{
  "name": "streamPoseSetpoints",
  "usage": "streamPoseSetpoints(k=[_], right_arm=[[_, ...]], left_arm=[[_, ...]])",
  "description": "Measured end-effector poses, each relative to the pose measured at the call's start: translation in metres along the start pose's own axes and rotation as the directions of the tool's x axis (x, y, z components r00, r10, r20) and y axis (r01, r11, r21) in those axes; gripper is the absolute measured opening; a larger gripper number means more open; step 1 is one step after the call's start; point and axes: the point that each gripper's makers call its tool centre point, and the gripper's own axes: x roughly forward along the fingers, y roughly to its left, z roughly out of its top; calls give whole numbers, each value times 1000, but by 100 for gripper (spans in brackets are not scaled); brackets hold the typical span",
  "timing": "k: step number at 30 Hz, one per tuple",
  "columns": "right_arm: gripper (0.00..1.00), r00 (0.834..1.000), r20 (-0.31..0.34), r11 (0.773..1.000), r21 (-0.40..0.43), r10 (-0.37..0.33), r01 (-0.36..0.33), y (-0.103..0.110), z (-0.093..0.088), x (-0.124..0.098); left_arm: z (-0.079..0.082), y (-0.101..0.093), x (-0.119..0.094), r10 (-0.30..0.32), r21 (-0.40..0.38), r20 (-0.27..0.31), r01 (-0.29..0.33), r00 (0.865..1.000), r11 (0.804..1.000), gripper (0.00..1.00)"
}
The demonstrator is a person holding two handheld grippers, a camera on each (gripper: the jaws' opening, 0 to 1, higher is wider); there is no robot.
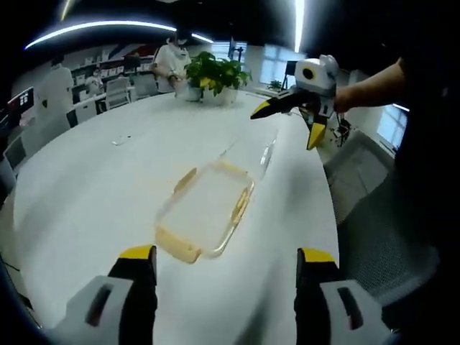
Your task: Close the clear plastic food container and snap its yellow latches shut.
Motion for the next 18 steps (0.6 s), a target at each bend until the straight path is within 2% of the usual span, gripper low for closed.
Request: streamPoseSetpoints(k=[9, 12, 18], right_arm=[[79, 997, -64, 997, -63, 38, -42, -8, -7, 13], [78, 993, -104, 990, -124, 52, -65, -9, -10, 15], [78, 988, -133, 982, -161, 73, -94, -11, -13, 24]], left_arm=[[-8, 12, 9, 2, 49, -66, 1, 998, 999, 87], [-9, 16, 12, 8, 70, -76, -2, 997, 998, 87], [-9, 20, 17, -5, 90, -94, 13, 996, 996, 87]])
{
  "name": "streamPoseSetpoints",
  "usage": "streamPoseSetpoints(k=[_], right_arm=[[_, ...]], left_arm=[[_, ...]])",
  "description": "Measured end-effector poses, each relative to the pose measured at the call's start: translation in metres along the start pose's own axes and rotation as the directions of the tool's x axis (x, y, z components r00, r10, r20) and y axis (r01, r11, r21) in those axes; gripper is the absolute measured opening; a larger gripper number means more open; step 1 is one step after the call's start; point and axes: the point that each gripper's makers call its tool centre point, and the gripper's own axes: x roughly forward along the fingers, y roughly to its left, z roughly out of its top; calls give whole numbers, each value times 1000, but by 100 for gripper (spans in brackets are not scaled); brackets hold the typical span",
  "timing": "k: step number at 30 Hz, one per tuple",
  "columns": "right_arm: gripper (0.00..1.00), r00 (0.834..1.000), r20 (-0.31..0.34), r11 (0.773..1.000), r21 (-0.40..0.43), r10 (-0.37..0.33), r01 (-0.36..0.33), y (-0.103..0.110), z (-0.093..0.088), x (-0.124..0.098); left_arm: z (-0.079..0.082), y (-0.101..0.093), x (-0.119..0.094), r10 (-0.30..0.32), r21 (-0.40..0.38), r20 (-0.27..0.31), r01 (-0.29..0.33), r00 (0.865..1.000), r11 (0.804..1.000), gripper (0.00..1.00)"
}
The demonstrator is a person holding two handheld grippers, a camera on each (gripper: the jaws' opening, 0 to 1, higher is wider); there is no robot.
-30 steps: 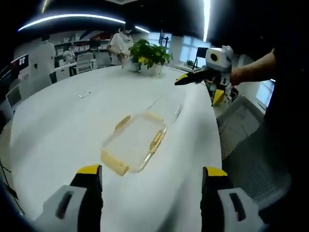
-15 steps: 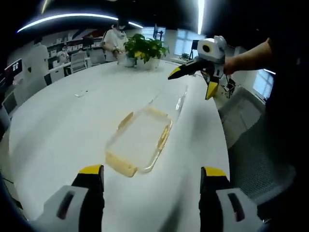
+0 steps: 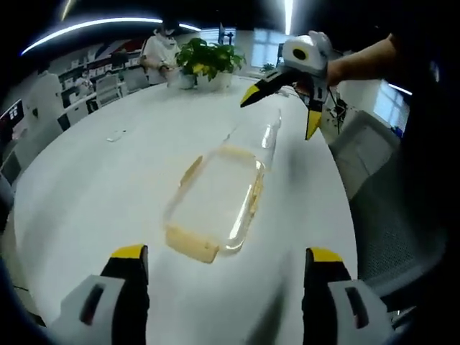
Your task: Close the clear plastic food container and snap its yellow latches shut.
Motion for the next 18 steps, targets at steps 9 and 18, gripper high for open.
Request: streamPoseSetpoints(k=[9, 18], right_arm=[[76, 999, -32, 999, -30, 26, -27, -12, -5, 10], [72, 996, -73, 996, -68, 56, -61, -20, -9, 15]], left_arm=[[-1, 10, 3, -6, 47, -41, 8, 999, 999, 84], [-2, 13, 11, -14, 94, -78, 21, 997, 995, 80]])
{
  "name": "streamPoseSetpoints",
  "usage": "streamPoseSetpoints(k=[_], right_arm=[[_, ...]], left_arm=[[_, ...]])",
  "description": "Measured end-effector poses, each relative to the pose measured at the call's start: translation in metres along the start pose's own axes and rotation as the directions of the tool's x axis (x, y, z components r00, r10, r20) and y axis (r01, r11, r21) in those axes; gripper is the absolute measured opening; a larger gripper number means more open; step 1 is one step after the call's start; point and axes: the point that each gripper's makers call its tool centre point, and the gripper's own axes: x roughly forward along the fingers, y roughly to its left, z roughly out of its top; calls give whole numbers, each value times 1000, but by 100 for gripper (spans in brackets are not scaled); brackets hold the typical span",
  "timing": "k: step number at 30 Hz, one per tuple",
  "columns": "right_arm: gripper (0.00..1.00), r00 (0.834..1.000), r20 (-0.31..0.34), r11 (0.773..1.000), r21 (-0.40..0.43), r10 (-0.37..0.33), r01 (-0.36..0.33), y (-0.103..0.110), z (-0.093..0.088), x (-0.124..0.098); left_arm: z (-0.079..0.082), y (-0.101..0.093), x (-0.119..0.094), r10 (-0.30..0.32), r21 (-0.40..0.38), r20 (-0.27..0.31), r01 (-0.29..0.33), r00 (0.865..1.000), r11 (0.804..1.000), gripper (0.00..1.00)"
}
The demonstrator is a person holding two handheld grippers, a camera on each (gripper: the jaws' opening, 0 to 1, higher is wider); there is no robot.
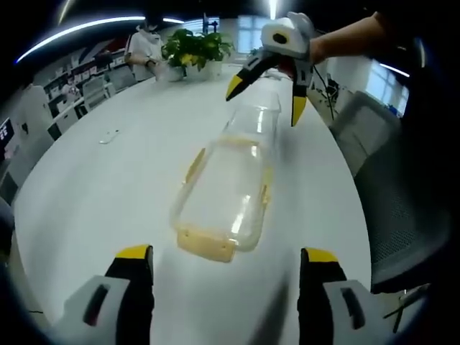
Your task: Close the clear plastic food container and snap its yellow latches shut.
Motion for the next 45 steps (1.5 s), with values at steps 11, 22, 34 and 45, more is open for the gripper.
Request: streamPoseSetpoints(k=[11, 22, 34, 45], right_arm=[[65, 997, -70, 997, -55, 45, -49, -3, -12, 10], [61, 991, -113, 993, -79, 75, -84, -9, -16, 19], [55, 981, -160, 987, -93, 112, -128, -9, -23, 27], [50, 969, -201, 980, -108, 141, -165, -10, -27, 37]], left_arm=[[-4, 7, 5, -9, 52, -41, 11, 999, 999, 74], [-1, 13, 13, -25, 98, -89, 34, 996, 995, 65], [0, 14, 21, -56, 143, -123, 73, 991, 987, 58], [-3, 20, 22, -60, 168, -150, 85, 987, 982, 54]])
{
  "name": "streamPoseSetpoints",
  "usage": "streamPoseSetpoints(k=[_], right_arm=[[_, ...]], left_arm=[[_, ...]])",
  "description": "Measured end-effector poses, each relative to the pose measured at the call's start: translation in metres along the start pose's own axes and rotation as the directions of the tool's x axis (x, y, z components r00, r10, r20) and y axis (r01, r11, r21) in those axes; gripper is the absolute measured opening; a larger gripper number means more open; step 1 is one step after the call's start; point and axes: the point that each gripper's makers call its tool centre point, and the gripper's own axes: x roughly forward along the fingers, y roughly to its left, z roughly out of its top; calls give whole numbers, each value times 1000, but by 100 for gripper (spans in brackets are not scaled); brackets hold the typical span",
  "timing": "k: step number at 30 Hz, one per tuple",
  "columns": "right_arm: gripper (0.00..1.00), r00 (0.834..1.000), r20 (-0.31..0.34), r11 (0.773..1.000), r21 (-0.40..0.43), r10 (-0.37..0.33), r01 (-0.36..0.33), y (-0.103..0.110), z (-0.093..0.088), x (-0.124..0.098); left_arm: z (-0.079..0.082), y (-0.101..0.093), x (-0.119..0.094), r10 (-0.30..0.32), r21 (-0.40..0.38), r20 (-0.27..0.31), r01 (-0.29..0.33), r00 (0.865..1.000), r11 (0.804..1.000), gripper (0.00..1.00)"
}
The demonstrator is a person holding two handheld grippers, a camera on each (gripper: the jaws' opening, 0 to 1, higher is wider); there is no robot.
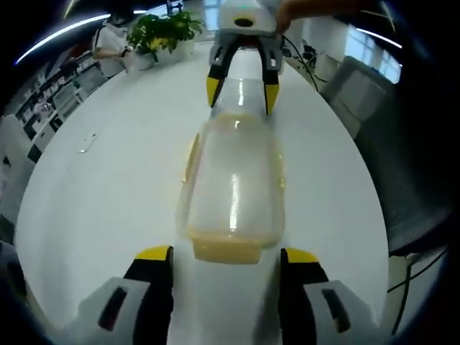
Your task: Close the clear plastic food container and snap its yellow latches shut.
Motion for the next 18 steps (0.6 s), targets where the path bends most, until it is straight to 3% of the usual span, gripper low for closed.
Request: streamPoseSetpoints(k=[8, 18], right_arm=[[46, 999, -50, 999, -35, 19, -21, -1, -4, 8], [43, 997, -65, 999, -38, 30, -33, -4, -6, 12]], left_arm=[[-3, 0, 6, -20, 18, -27, 20, 999, 1000, 47], [-5, 2, 11, -35, 27, -52, 36, 998, 999, 40]])
